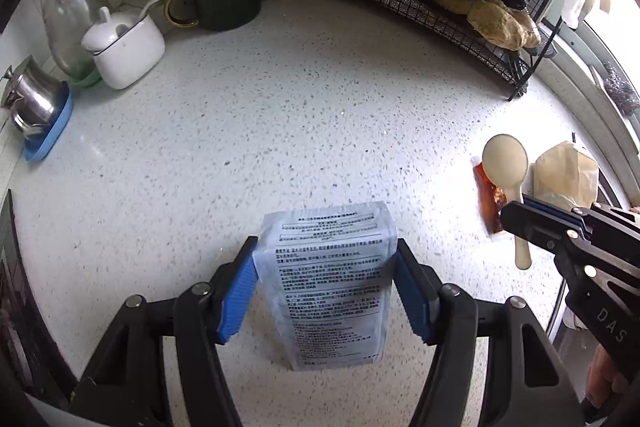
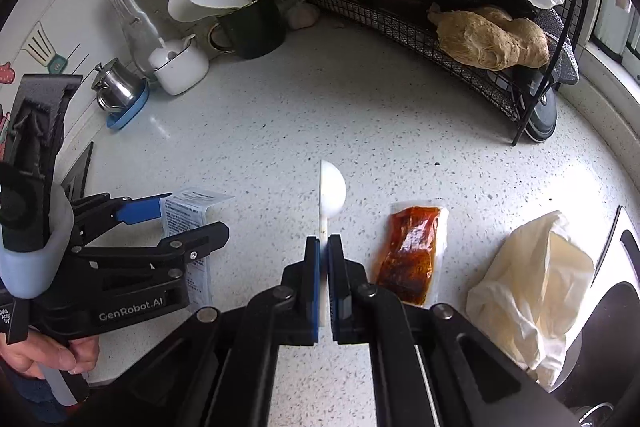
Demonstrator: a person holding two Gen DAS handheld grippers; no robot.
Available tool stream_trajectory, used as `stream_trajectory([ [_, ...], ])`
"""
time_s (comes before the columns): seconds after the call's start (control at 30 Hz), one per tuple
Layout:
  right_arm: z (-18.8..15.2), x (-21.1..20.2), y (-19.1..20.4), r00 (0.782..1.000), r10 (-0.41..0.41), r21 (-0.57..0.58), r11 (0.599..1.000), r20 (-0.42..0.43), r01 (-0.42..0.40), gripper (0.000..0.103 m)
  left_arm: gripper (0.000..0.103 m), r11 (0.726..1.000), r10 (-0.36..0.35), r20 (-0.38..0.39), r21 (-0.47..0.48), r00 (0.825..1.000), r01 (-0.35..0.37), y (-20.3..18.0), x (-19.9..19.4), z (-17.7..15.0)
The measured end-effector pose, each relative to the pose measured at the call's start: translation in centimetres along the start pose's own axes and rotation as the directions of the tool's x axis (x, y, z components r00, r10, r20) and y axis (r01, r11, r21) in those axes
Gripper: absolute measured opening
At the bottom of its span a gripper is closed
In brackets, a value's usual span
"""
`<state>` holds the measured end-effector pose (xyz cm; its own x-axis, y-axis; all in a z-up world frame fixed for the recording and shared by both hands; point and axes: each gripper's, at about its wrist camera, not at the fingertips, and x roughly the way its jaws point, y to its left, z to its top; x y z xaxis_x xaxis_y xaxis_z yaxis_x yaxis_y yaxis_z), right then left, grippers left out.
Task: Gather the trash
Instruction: 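Grasp the white instruction leaflet with the left tool and lift it, then carry the leaflet and spoon down over the red bin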
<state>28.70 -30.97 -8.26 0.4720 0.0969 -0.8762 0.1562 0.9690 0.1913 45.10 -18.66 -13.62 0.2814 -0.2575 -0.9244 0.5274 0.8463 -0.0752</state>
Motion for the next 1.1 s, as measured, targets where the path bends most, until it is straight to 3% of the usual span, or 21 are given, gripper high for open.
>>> stream_trajectory([
  [0.57,-7.7,-6.0,8.1,0.999,0.006,-0.098,0.995,0.037,-0.002,0.003,0.062,0.998,-0.015,0.108,-0.066,0.994,0.022,3.8,-11.0,-15.2],
  [0.83,-13.7,-8.0,13.2,0.999,0.043,-0.153,0.988,0.032,-0.038,0.003,0.062,0.993,0.026,0.123,-0.115,0.992,-0.012,5.7,-15.6,-23.8],
  [1.1,-20.6,-8.3,16.7,0.997,0.071,-0.214,0.974,-0.004,-0.070,0.003,0.062,0.986,0.046,0.091,-0.167,0.995,-0.030,6.0,-17.2,-32.9],
])
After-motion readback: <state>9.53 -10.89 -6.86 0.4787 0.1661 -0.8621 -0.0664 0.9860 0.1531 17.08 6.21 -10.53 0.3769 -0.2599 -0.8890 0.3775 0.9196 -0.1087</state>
